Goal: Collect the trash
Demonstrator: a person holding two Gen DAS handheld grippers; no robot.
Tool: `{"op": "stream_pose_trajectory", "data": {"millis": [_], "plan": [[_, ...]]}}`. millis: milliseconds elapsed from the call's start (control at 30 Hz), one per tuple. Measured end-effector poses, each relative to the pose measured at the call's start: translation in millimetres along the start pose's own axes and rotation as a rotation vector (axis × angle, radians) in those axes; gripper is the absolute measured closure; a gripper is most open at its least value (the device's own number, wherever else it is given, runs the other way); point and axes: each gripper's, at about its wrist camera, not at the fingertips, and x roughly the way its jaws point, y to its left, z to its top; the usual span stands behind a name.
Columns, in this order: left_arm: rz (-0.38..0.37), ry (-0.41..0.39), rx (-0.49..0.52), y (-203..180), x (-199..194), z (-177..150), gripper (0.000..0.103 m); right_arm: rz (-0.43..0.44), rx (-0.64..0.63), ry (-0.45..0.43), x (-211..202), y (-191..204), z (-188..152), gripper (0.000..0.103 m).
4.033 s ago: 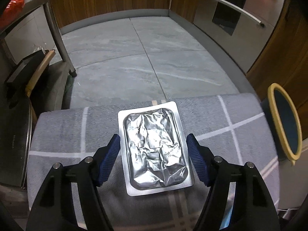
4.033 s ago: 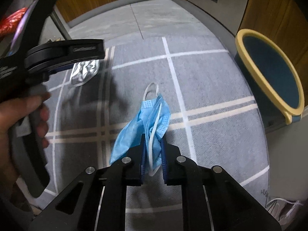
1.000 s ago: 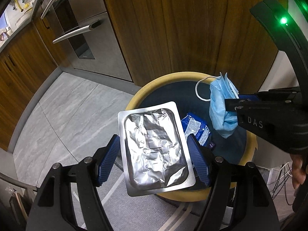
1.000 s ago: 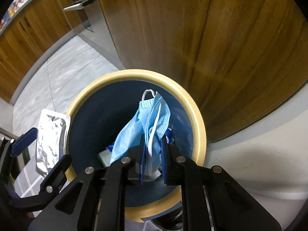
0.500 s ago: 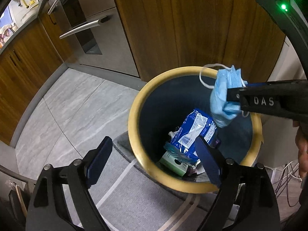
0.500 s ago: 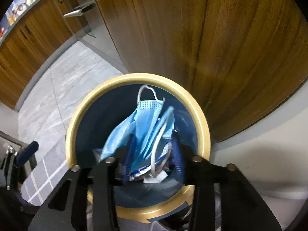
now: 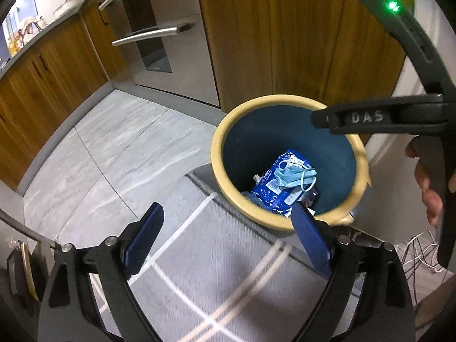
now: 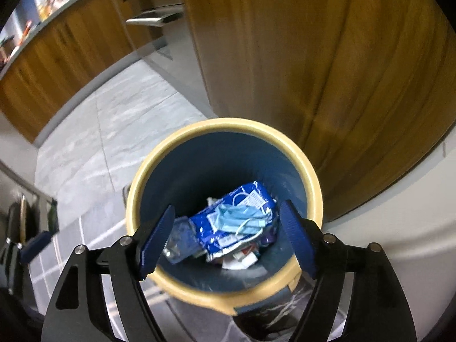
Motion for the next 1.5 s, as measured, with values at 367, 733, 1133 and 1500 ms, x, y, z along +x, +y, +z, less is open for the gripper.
{"op": "stream_pose_trajectory", "data": {"millis": [367, 733, 1133, 1500], "plan": [[-0.025, -0.103, -0.108, 7, -66, -29, 0.006, -0.01, -0.038, -0.058, -69, 22, -36, 0.021], [-0.008, -0.159, -0.183, 34, -109, -62, 0.006, -0.054, -0.051, -0.184, -137, 40, -90, 0.007], [-0.074, -0.19, -0.295, 50, -122, -72, 0.006, -0.147, -0.012, -0.209, -144, 51, -126, 0.005], [-0.05, -0.214, -0.255, 45, -129, -73, 0.006, -0.139, 0.011, -0.211, -142, 48, -131, 0.005]]}}
